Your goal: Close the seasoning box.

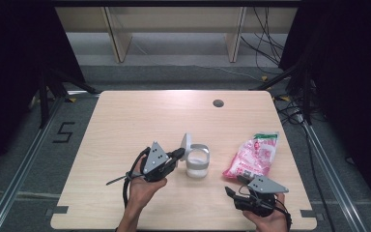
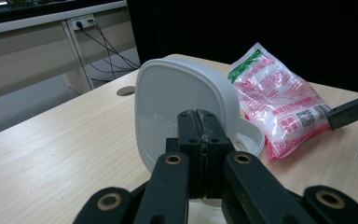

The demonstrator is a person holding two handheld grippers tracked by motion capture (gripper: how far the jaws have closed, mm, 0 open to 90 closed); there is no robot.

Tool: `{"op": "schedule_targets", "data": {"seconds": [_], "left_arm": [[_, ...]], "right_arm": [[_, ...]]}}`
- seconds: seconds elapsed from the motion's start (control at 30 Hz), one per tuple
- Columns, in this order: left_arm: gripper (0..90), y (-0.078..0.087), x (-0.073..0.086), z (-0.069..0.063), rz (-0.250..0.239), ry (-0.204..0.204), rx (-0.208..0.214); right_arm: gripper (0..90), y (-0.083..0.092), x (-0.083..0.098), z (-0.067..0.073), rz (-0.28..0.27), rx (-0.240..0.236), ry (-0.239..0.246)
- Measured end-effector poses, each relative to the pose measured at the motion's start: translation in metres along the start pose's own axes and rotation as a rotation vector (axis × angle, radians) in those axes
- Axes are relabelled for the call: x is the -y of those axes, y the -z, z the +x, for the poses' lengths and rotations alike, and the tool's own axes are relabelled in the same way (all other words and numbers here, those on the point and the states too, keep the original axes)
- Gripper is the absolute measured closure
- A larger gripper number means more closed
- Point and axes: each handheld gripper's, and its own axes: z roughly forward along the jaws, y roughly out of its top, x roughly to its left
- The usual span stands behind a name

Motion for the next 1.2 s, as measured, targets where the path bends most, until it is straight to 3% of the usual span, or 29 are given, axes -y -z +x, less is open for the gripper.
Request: {"op": "schedule_targets", "data": {"seconds": [0.17,0.27,0.37,0.4,0.53,0.6,0.67,0.7,0.8,0.87,0.93,0.97,1.0,1.03,1.07,1.1,1.13,1.2], "left_arm": [[88.7,-0.003,-0.001,-0.001,-0.006,0.000,0.006],[88.6,-0.007,-0.002,-0.006,0.001,-0.007,0.021],[88.6,-0.007,-0.002,-0.007,-0.005,-0.002,0.020],[88.6,-0.006,-0.002,-0.006,-0.002,-0.004,0.020],[87.9,-0.002,0.000,-0.004,-0.009,0.013,0.021],[86.2,0.001,0.002,-0.003,-0.012,0.018,0.024],[82.5,0.003,0.004,-0.003,-0.011,0.033,0.034],[79.7,0.004,0.005,-0.003,-0.017,0.045,0.046],[71.8,0.007,0.009,-0.007,-0.016,0.085,0.081],[68.4,0.007,0.012,-0.007,-0.018,0.058,0.090],[62.8,0.008,0.014,-0.008,-0.005,0.037,0.054],[60.1,0.009,0.016,-0.012,0.004,0.084,0.088],[58.3,0.011,0.014,-0.001,0.000,-0.098,-0.001],[56.1,0.014,0.014,0.000,0.010,-0.147,-0.020],[53.7,0.014,0.015,-0.001,0.006,-0.157,-0.017],[51.1,0.015,0.016,0.001,0.009,-0.212,-0.014],[48.6,0.013,0.016,0.002,-0.004,-0.272,0.043],[46.5,0.012,0.017,0.002,-0.002,-0.340,0.089]], "right_arm": [[40.7,0.000,0.000,0.003,0.015,-0.006,-0.023],[40.7,-0.002,0.000,-0.001,-0.001,-0.017,0.019],[40.7,0.000,0.000,0.001,0.009,-0.003,-0.019],[40.7,-0.001,0.000,-0.001,-0.007,-0.006,0.007],[40.9,0.000,-0.001,0.001,-0.005,-0.005,-0.008],[40.9,-0.002,-0.001,-0.001,0.000,-0.028,0.018],[40.8,-0.001,0.000,0.001,0.003,-0.015,-0.005],[40.9,-0.001,0.000,0.000,0.001,-0.015,0.012],[40.8,-0.001,0.000,0.000,0.001,-0.008,0.005],[40.7,0.000,0.000,0.000,0.010,-0.009,-0.003],[40.7,-0.001,-0.001,0.000,-0.008,-0.015,0.006],[40.7,-0.001,-0.001,0.000,-0.019,-0.017,-0.006],[40.7,-0.001,-0.001,0.000,-0.020,-0.017,-0.002],[40.7,-0.001,-0.001,0.001,-0.013,-0.015,0.000],[40.7,-0.001,-0.001,0.002,-0.009,-0.017,-0.015],[40.7,-0.001,-0.001,0.000,-0.006,-0.014,0.006],[40.7,-0.001,0.000,0.000,-0.001,-0.017,0.003],[40.7,-0.002,-0.001,0.002,-0.010,-0.022,-0.003]]}}
